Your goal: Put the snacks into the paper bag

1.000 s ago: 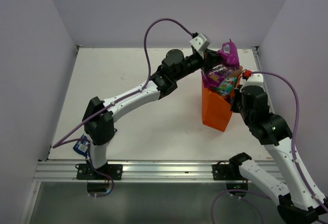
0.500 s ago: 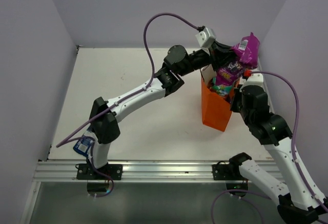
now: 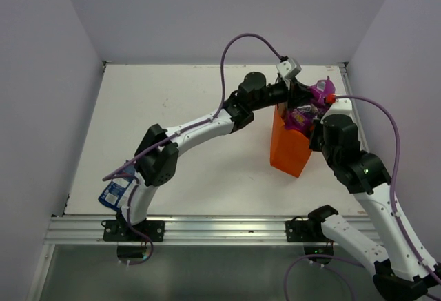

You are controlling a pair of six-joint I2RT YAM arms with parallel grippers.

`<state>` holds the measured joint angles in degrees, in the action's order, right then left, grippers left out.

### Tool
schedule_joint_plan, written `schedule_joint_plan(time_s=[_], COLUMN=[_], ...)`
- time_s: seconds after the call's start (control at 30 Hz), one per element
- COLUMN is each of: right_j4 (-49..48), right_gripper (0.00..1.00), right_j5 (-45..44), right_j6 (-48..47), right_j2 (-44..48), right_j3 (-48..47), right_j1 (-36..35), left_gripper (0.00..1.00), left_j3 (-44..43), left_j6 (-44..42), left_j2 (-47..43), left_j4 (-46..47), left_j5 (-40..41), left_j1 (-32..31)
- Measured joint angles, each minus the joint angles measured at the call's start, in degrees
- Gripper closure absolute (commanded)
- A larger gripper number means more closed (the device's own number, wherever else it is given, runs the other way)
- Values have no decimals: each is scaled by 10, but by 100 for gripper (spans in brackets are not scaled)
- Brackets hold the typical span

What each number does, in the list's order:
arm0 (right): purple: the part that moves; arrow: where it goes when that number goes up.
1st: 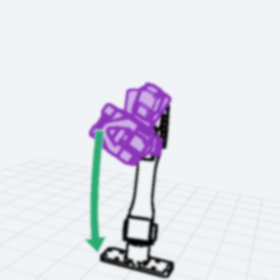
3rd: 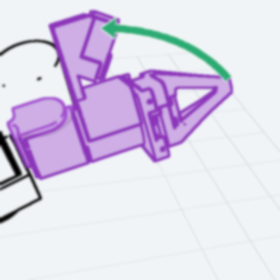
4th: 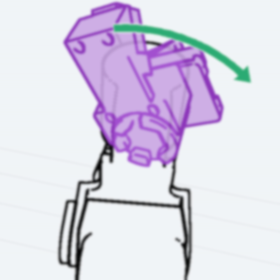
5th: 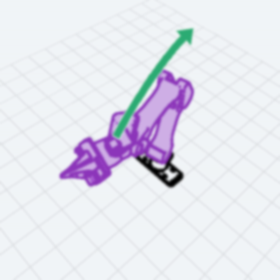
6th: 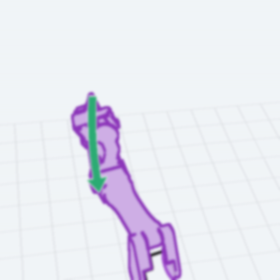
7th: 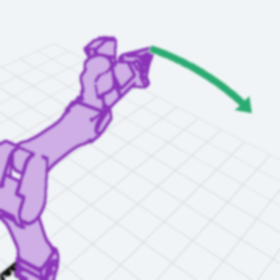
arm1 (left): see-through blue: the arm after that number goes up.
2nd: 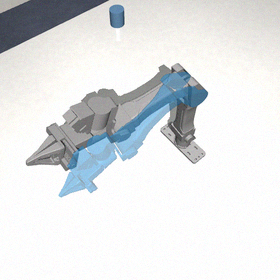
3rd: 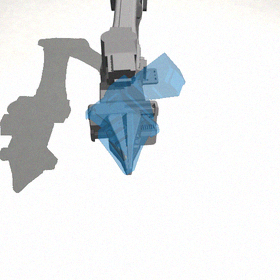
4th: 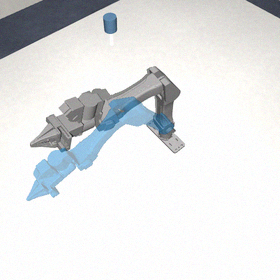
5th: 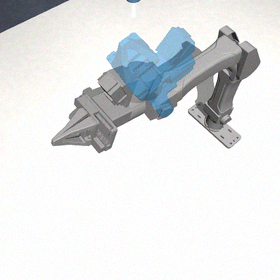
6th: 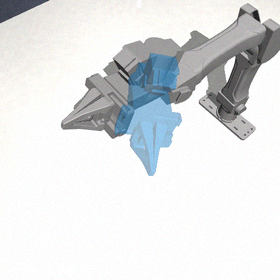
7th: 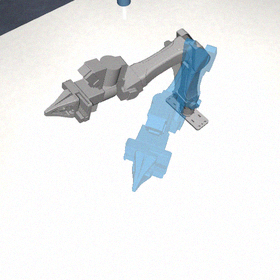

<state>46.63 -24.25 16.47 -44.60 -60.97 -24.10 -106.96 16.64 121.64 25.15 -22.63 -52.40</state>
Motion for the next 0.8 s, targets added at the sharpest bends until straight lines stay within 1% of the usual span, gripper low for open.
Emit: schedule_joint_plan(time_s=[0.13,0.4,0.67,0.8], right_j4=[-2,-3,-4,-4], right_gripper=[100,100,100,100], right_j5=[0,-1,-2,-2], right_j6=[0,-1,-1,-1], right_j2=[0,0,0,0], right_j3=[2,3,4,4], right_j1=[0,0,0,0], left_gripper=[100,100,100,100], left_j3=[1,47,51,51], left_j6=[-13,-29,-40,-60], left_j2=[1,1,1,1], left_j4=[-4,18,20,15], left_j5=[9,50,70,95], left_j1=[4,5,3,-4])
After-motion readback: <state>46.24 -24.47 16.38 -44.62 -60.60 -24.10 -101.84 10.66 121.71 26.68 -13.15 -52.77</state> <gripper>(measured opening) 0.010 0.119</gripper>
